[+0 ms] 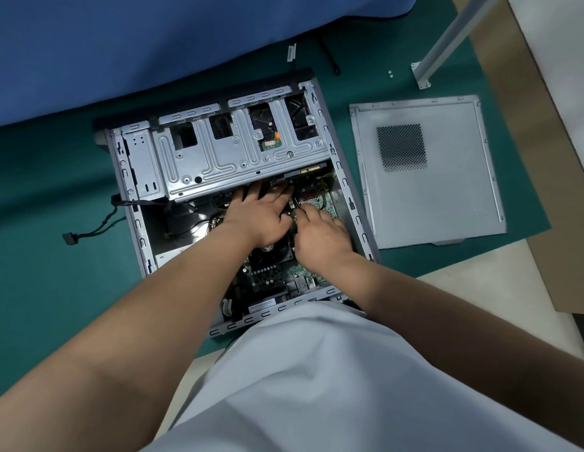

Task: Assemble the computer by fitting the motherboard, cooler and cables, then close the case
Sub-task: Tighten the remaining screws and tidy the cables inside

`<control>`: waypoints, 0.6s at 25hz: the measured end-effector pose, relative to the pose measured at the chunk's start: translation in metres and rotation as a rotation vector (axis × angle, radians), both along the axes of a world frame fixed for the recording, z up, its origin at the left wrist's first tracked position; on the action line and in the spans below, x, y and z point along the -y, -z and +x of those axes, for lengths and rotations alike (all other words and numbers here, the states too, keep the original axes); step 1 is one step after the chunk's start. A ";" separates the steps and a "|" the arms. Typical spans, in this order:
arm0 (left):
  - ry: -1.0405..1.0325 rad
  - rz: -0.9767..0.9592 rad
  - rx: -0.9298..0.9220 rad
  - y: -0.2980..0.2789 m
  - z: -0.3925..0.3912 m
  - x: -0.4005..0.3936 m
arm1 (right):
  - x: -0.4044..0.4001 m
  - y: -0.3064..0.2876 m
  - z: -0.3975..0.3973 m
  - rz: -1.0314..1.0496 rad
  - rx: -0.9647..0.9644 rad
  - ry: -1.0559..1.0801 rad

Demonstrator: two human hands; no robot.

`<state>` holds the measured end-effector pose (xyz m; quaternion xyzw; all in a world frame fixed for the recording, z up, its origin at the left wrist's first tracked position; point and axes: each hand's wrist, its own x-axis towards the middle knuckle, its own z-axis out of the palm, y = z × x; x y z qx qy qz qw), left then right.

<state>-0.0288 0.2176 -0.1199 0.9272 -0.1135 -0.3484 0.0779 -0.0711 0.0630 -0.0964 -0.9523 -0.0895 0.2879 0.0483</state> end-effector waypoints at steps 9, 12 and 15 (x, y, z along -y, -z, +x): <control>0.013 0.080 0.003 -0.010 0.011 0.013 | 0.005 -0.003 0.001 -0.024 -0.054 -0.062; 0.061 0.086 0.100 -0.012 0.008 0.016 | 0.002 -0.004 0.003 -0.085 -0.061 -0.107; 0.094 0.084 0.136 -0.010 0.001 0.013 | -0.001 -0.005 0.005 -0.128 -0.074 -0.150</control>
